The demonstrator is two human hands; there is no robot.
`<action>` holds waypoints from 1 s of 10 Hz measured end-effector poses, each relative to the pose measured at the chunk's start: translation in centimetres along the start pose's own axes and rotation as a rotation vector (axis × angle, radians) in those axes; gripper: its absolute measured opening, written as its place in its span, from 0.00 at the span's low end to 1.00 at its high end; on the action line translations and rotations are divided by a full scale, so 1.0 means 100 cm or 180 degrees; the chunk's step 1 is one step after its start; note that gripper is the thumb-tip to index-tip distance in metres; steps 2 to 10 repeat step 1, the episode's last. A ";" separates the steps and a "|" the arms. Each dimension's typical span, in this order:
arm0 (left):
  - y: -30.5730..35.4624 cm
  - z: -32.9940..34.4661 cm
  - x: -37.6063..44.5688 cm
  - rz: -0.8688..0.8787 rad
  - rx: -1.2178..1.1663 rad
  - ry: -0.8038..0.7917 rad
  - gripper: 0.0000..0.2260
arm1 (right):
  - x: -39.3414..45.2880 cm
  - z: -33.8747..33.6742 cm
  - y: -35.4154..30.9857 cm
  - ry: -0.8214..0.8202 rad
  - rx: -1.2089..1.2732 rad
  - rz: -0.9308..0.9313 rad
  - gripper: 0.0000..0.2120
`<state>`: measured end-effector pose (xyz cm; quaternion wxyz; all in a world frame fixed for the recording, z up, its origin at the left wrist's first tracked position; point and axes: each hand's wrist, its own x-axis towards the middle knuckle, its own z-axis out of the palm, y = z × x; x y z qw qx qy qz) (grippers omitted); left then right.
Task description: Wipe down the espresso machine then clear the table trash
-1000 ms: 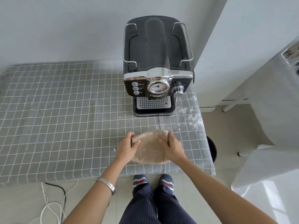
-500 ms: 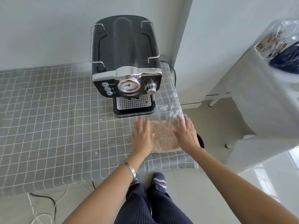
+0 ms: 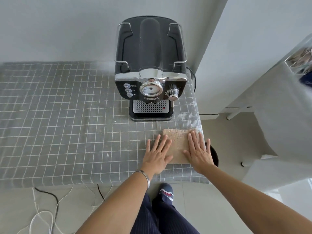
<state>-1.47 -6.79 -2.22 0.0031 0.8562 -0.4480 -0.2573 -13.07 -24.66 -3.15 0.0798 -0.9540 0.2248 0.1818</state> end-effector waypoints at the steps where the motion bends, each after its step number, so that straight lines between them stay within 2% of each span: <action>1: -0.041 0.001 -0.020 -0.0338 -0.0435 0.0329 0.28 | 0.007 -0.012 -0.029 0.0180 0.0329 0.0079 0.33; 10: -0.041 0.001 -0.020 -0.0338 -0.0435 0.0329 0.28 | 0.007 -0.012 -0.029 0.0180 0.0329 0.0079 0.33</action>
